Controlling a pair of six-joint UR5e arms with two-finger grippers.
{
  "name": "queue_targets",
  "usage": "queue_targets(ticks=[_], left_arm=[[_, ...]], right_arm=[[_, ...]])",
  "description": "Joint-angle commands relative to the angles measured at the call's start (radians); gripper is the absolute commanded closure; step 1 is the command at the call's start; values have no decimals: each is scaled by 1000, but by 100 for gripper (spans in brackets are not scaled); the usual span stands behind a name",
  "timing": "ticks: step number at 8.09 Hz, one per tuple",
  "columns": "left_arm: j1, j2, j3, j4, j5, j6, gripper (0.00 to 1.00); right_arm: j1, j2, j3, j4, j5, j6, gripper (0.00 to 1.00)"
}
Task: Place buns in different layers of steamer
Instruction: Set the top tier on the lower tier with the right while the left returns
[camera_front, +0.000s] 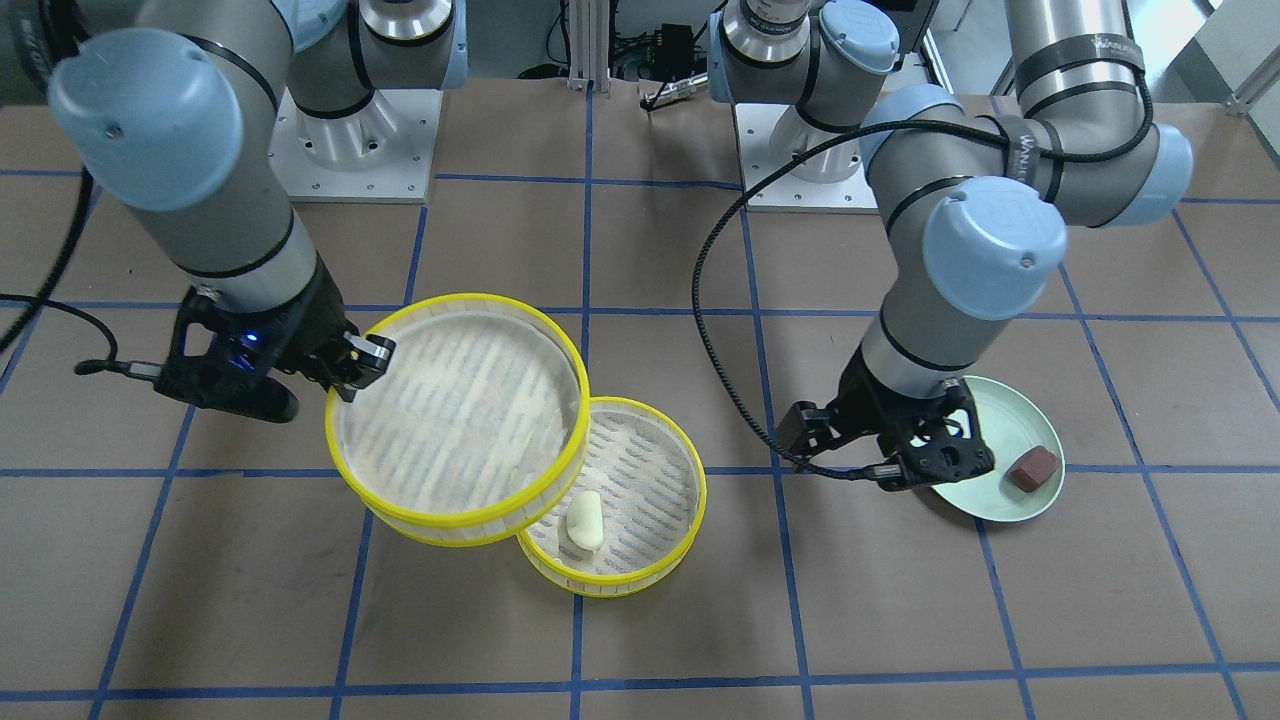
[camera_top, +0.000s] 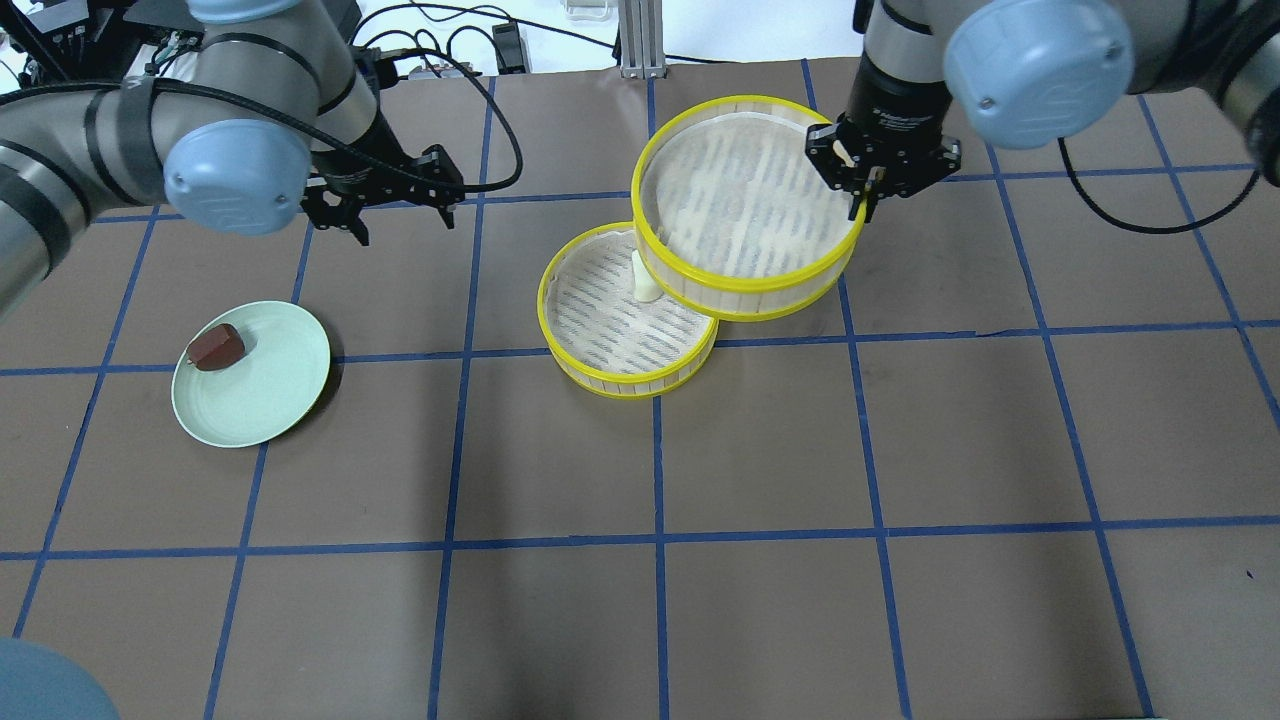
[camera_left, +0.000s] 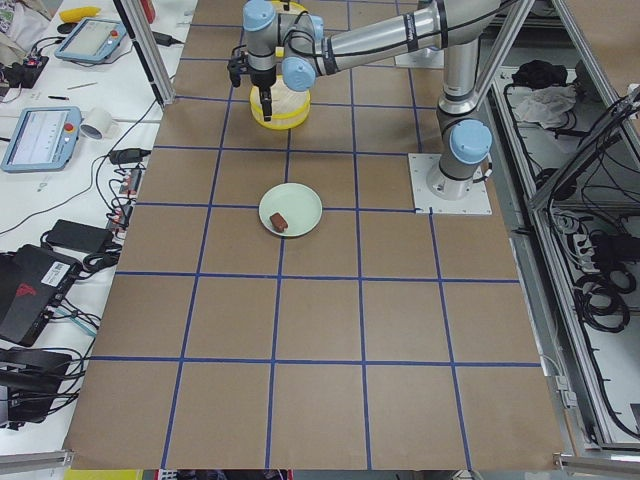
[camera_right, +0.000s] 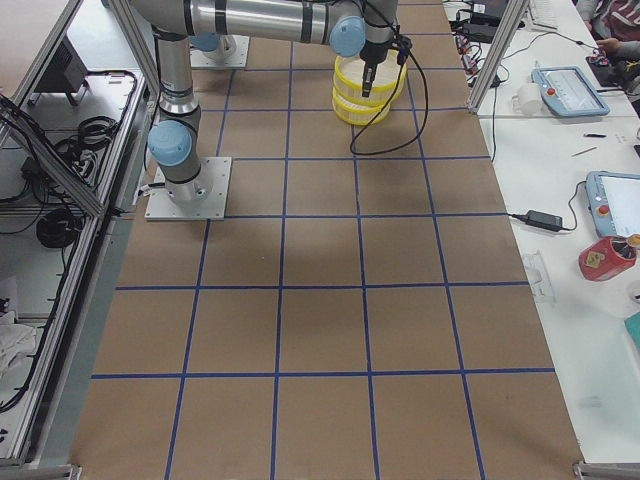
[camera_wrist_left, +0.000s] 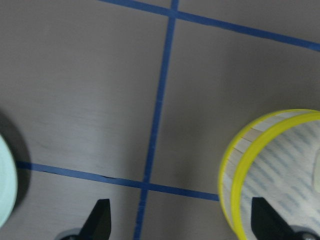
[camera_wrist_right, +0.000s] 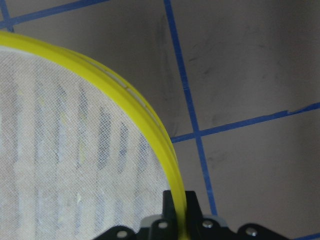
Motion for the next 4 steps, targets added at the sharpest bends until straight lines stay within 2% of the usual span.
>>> queue_targets(ticks=[1, 4], left_arm=[[151, 55, -54, -40, 42, 255, 0], [312, 66, -106, -40, 107, 522, 0]], right_arm=[[130, 131, -27, -125, -1, 155, 86], [198, 205, -18, -186, -1, 210, 86]])
